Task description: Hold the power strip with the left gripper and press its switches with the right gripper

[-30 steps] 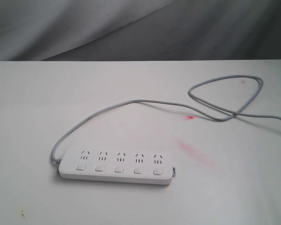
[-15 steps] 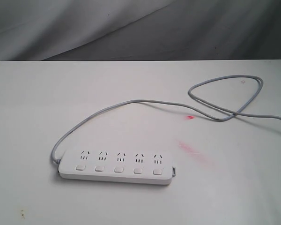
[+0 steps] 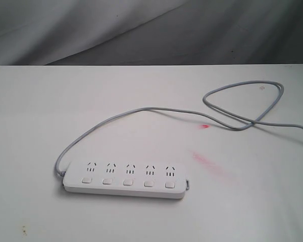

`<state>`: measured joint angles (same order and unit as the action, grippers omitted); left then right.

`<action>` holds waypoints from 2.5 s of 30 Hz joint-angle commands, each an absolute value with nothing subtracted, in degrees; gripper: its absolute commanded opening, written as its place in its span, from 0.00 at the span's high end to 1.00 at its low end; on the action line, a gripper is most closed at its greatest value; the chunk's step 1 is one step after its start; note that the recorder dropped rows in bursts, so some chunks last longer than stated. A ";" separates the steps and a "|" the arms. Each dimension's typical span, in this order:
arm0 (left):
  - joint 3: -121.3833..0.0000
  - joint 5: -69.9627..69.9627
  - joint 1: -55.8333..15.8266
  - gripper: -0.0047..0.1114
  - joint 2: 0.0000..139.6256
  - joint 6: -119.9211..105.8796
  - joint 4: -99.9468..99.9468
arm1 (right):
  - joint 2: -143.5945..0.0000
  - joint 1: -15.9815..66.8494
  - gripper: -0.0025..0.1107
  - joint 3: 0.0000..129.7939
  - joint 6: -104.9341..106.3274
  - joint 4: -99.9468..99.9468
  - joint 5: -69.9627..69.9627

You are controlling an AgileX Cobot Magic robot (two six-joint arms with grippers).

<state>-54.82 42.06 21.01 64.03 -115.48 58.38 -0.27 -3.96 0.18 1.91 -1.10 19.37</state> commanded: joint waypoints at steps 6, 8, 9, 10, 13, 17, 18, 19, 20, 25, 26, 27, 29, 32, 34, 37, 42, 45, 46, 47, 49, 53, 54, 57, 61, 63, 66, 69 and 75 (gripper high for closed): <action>-58.96 30.05 22.97 0.96 76.80 -119.95 72.98 | 0.00 -4.03 0.77 0.00 2.52 -0.63 19.15; -59.36 26.31 22.97 0.96 78.50 -119.70 77.97 | 0.00 -4.03 0.77 0.00 2.52 -0.63 19.15; -59.51 24.80 22.97 0.96 79.37 -119.38 79.42 | 0.00 -4.03 0.77 0.00 2.52 -0.63 19.15; -59.64 24.18 22.97 0.96 79.95 -118.71 79.94 | 0.00 -4.03 0.77 0.00 2.52 -0.63 19.15; -59.64 29.14 22.97 0.96 81.53 -119.26 76.87 | 0.00 -4.03 0.77 0.00 2.52 -0.63 19.15; -59.64 47.85 22.97 0.96 82.15 -119.97 59.97 | 0.00 -4.03 0.77 0.00 2.52 -0.63 19.15; -59.64 51.59 22.97 0.96 82.15 -119.97 56.68 | 0.00 -4.03 0.77 0.00 2.52 -0.63 19.15; -59.64 54.91 22.97 0.96 82.15 -119.97 54.16 | 0.00 -4.03 0.77 0.00 2.52 -0.63 19.15; -59.64 58.86 22.97 0.96 82.15 -119.97 51.83 | 0.00 -4.03 0.77 0.00 2.52 -0.63 19.15; -59.53 59.53 22.97 0.96 82.15 -119.97 50.25 | 0.00 -4.03 0.77 0.00 2.52 -0.63 19.15; -59.53 58.55 22.97 0.96 82.15 -119.97 50.39 | 0.00 -4.03 0.77 0.00 2.52 -0.63 19.15; -59.53 58.14 22.97 0.96 82.15 -119.97 50.39 | 0.00 -4.03 0.77 0.00 2.52 -0.63 19.15; -59.53 57.83 22.97 0.96 82.63 -119.97 50.39 | 0.00 -4.03 0.77 0.00 2.52 -0.63 19.15; -59.53 57.97 22.97 0.96 85.62 -119.97 50.24 | 0.00 -4.03 0.77 0.00 2.52 -0.63 19.15; -59.53 58.23 22.97 0.96 88.47 -119.97 49.89 | 0.00 -4.03 0.77 0.00 2.52 -0.63 19.15; -59.53 59.87 22.97 0.96 93.44 -119.97 48.13 | 0.00 -4.03 0.77 0.00 2.52 -0.63 19.15; -59.53 59.95 22.97 0.96 99.69 -119.97 47.78 | 0.00 -4.03 0.77 0.00 2.52 -0.63 19.15; -59.64 59.30 22.97 0.96 101.87 -119.97 47.78 | 0.00 -4.03 0.77 0.00 2.52 -0.63 19.15; -59.64 59.30 22.83 0.96 102.31 -119.97 47.45 | 0.00 -4.03 0.77 0.00 2.52 -0.63 19.15; -59.64 59.30 22.70 0.95 102.96 -119.97 46.32 | 0.00 -4.03 0.77 0.00 2.52 -0.63 19.15; -59.64 60.11 22.25 0.92 103.84 -119.97 44.20 | 0.00 -4.03 0.77 0.00 2.52 -0.63 19.15; -59.64 62.42 21.76 0.69 105.12 -119.97 41.70 | 0.00 -4.03 0.77 0.00 2.52 -0.63 19.15; -59.64 62.90 21.76 0.59 105.25 -119.97 41.70 | 0.00 -4.03 0.77 0.00 2.52 -0.63 19.15; -59.64 62.98 21.76 0.25 105.25 -119.97 42.20 | 0.00 -4.03 0.77 0.00 2.52 -0.63 19.15; -60.62 63.14 20.99 0.07 105.96 -119.97 41.90 | 0.00 -4.03 0.77 0.00 2.52 -0.63 19.15; -61.72 63.38 19.73 0.08 107.07 -119.97 40.36 | 0.00 -4.03 0.77 0.00 2.52 -0.63 19.15; -63.54 65.69 16.95 0.08 108.96 -119.97 36.77 | 0.00 -4.03 0.77 0.00 2.52 -0.63 19.15; -65.18 65.58 14.06 0.08 110.07 -119.97 34.99 | 0.00 -4.03 0.77 0.00 2.52 -0.63 19.15; -66.35 65.27 8.86 0.08 110.54 -119.97 35.24 | 0.00 -4.03 0.77 0.00 2.52 -0.63 19.15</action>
<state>-65.93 64.61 11.16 110.11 -119.68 35.44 -0.27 -3.96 0.18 1.91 -1.10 19.37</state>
